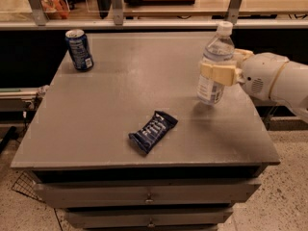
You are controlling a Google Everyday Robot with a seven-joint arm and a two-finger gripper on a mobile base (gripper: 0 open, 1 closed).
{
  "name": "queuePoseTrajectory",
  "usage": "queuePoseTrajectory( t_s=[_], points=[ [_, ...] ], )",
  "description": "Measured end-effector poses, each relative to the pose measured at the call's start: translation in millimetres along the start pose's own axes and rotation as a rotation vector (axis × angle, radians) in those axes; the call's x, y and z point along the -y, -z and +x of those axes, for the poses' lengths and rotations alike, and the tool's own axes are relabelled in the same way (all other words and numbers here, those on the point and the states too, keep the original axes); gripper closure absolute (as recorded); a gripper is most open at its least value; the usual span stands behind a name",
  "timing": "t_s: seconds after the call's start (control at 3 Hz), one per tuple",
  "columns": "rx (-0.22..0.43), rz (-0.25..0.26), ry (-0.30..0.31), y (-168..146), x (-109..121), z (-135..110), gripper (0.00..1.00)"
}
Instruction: Move blue plastic bottle near rxbar blueberry
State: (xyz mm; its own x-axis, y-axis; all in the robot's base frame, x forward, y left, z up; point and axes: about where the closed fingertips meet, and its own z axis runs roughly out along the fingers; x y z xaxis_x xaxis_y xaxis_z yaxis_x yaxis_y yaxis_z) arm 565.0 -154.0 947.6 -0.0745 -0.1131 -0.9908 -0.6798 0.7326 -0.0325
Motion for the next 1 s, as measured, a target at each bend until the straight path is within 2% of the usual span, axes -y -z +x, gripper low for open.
queuePoseTrajectory(
  t_s=[0.33, 1.0],
  points=[
    [0.007, -0.035, -0.031, 0, -14, 13, 1.0],
    [0.046, -0.125, -0.028, -14, -47, 9, 1.0]
  ],
)
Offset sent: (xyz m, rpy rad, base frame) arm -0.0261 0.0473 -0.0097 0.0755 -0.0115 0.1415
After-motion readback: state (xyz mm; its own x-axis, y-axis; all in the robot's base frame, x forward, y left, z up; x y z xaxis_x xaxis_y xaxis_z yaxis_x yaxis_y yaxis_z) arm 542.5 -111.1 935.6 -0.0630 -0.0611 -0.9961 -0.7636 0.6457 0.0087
